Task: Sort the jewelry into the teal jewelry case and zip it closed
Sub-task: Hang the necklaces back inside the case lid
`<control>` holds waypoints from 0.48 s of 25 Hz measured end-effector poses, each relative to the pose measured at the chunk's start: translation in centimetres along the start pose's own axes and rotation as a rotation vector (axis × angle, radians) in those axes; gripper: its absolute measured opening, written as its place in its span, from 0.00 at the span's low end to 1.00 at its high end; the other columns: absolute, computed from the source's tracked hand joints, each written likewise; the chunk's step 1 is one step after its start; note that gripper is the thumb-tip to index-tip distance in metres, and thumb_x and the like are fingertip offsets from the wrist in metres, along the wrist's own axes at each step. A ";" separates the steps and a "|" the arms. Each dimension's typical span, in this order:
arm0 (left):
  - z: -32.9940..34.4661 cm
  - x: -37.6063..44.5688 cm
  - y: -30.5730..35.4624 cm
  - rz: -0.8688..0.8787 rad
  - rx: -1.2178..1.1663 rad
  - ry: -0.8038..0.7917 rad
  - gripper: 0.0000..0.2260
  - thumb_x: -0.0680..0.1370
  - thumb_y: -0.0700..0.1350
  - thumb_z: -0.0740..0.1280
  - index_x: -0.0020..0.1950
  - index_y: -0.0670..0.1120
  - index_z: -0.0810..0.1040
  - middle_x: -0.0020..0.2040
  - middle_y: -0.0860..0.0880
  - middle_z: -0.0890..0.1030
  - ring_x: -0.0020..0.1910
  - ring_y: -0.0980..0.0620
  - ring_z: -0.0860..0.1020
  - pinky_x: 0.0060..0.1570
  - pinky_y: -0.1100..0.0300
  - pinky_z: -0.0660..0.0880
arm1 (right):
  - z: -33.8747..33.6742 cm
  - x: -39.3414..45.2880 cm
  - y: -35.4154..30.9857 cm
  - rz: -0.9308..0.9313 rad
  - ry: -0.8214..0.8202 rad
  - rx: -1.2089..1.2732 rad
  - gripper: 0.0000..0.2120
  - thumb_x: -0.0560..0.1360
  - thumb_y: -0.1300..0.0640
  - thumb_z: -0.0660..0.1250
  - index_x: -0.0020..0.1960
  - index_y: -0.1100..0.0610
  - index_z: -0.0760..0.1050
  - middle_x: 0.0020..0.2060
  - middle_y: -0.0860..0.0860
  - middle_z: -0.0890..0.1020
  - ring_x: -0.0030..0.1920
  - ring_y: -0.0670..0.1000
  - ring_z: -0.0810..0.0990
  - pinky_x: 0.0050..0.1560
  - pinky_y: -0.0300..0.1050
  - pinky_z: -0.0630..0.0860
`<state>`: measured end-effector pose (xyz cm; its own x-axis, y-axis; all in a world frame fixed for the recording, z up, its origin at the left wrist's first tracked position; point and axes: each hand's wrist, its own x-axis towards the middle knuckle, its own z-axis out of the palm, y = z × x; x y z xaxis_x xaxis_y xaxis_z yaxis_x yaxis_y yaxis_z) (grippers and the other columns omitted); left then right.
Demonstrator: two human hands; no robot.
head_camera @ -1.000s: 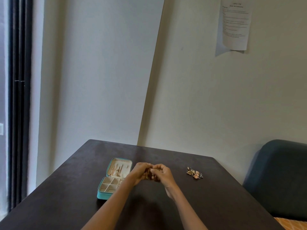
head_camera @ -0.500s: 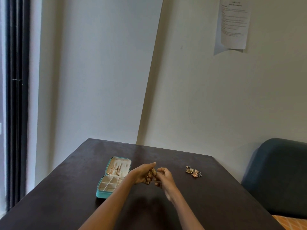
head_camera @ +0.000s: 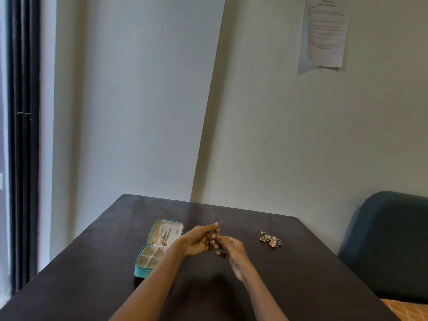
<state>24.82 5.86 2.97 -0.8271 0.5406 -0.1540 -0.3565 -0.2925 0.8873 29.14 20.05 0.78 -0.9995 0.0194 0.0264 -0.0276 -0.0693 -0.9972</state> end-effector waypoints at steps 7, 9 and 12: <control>2.0 0.5 -1.0 0.334 0.194 0.151 0.05 0.75 0.41 0.69 0.44 0.39 0.80 0.39 0.45 0.80 0.40 0.52 0.78 0.41 0.64 0.77 | 0.8 1.0 -1.9 0.002 0.098 0.113 0.12 0.80 0.56 0.57 0.47 0.59 0.77 0.39 0.54 0.79 0.40 0.49 0.77 0.39 0.41 0.73; 2.4 0.6 -0.9 0.422 0.334 0.186 0.03 0.73 0.39 0.71 0.44 0.39 0.81 0.39 0.46 0.81 0.41 0.52 0.79 0.41 0.68 0.76 | 0.3 1.0 -2.2 -0.026 0.118 0.106 0.09 0.80 0.58 0.59 0.48 0.60 0.76 0.41 0.54 0.80 0.42 0.49 0.78 0.41 0.40 0.75; 3.2 0.2 -0.3 0.418 0.360 0.157 0.02 0.74 0.38 0.69 0.43 0.40 0.80 0.37 0.48 0.80 0.40 0.56 0.79 0.38 0.71 0.75 | -0.7 1.0 -2.8 -0.072 0.126 0.087 0.05 0.78 0.59 0.62 0.46 0.59 0.75 0.40 0.54 0.80 0.43 0.49 0.79 0.44 0.41 0.76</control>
<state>26.14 8.61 4.06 -0.9304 0.3048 0.2036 0.1627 -0.1545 0.9745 28.22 20.97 3.58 -0.9849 0.1523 0.0827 -0.1057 -0.1495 -0.9831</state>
